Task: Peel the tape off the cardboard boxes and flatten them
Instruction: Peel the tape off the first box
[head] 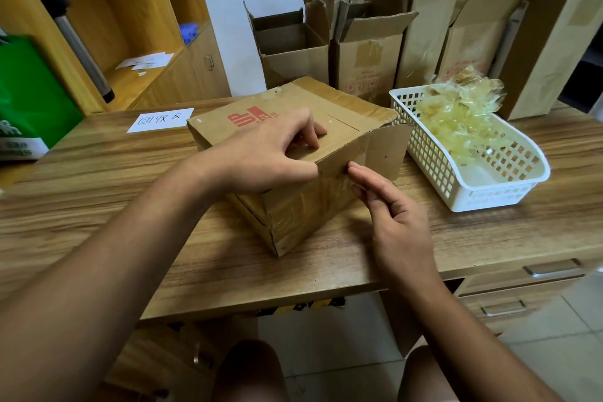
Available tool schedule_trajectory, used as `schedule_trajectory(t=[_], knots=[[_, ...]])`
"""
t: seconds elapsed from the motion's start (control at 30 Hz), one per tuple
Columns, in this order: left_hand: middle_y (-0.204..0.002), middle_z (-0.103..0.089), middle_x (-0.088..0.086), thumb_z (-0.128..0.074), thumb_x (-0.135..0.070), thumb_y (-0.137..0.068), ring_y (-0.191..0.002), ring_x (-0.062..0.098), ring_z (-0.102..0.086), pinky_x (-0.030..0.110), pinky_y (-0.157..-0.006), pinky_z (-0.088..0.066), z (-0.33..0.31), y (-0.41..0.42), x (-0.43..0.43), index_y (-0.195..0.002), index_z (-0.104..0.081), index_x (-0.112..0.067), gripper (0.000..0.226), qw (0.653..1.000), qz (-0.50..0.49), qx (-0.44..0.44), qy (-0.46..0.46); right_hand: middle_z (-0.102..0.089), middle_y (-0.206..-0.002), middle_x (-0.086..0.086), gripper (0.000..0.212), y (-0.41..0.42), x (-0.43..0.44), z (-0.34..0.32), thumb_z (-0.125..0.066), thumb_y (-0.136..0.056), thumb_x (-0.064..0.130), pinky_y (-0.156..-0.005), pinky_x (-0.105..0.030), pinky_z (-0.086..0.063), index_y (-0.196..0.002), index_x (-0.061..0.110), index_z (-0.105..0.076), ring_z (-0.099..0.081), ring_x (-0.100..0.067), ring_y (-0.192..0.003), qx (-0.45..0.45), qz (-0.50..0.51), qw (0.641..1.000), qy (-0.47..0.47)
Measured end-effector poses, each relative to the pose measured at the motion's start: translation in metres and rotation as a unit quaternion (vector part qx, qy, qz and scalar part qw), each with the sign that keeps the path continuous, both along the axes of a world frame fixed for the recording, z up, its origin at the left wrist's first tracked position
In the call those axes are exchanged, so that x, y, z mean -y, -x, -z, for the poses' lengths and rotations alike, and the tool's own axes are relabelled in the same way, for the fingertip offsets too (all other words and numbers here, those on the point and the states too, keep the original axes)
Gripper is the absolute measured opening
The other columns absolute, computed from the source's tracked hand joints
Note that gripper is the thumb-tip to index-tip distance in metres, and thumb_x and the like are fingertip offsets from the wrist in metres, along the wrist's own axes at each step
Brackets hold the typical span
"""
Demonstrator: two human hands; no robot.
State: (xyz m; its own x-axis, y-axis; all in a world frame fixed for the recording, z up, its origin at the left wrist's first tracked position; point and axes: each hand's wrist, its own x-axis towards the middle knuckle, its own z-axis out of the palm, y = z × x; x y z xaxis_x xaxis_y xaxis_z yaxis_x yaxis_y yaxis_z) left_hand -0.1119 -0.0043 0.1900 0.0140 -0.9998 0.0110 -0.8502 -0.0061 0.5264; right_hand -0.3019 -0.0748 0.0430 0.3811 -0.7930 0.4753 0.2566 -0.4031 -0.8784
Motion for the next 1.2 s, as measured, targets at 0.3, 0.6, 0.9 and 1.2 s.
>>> schedule_trajectory(t=[0.3, 0.6, 0.9, 1.2], knots=[[-0.139, -0.051, -0.021, -0.057, -0.06, -0.062, -0.127, 0.002, -0.047, 0.037, -0.105, -0.046, 0.0003, 0.0008, -0.0006, -0.103, -0.049, -0.039, 0.046, 1.0, -0.002, -0.007, -0.002, -0.07, -0.125, 0.009, 0.053, 0.0011, -0.0033, -0.0021, -0.043, -0.094, -0.018, -0.108, -0.032, -0.049, -0.121, 0.016, -0.073, -0.062, -0.011, -0.125, -0.052, 0.003, 0.996, 0.069], [-0.138, -0.052, -0.022, -0.058, -0.058, -0.064, -0.128, 0.001, -0.047, 0.039, -0.106, -0.045, 0.001, 0.0, -0.0004, -0.104, -0.05, -0.039, 0.045, 1.0, -0.002, -0.004, 0.0, -0.068, -0.131, 0.01, 0.037, 0.0005, -0.0036, -0.0034, -0.046, -0.104, -0.004, -0.111, -0.04, -0.047, -0.123, 0.015, -0.071, -0.059, -0.009, -0.129, -0.02, 0.046, 0.998, 0.049], [-0.137, -0.052, -0.023, -0.059, -0.058, -0.064, -0.128, 0.001, -0.047, 0.04, -0.107, -0.044, 0.0023, -0.0007, -0.0006, -0.1, -0.05, -0.042, 0.04, 1.0, -0.004, -0.008, 0.006, -0.07, -0.125, 0.006, 0.051, 0.0015, -0.0078, -0.0041, -0.044, -0.095, -0.017, -0.108, -0.03, -0.048, -0.123, 0.014, -0.072, -0.062, -0.013, -0.125, -0.043, -0.003, 0.996, 0.072], [-0.137, -0.053, -0.02, -0.059, -0.058, -0.063, -0.128, 0.002, -0.047, 0.041, -0.107, -0.045, 0.0013, 0.0004, -0.0006, -0.102, -0.05, -0.038, 0.044, 1.0, -0.004, -0.006, 0.006, -0.069, -0.13, 0.009, 0.039, 0.0007, -0.0045, -0.0029, -0.047, -0.103, -0.001, -0.11, -0.038, -0.048, -0.126, 0.021, -0.07, -0.06, -0.011, -0.128, 0.008, 0.013, 1.0, -0.009]])
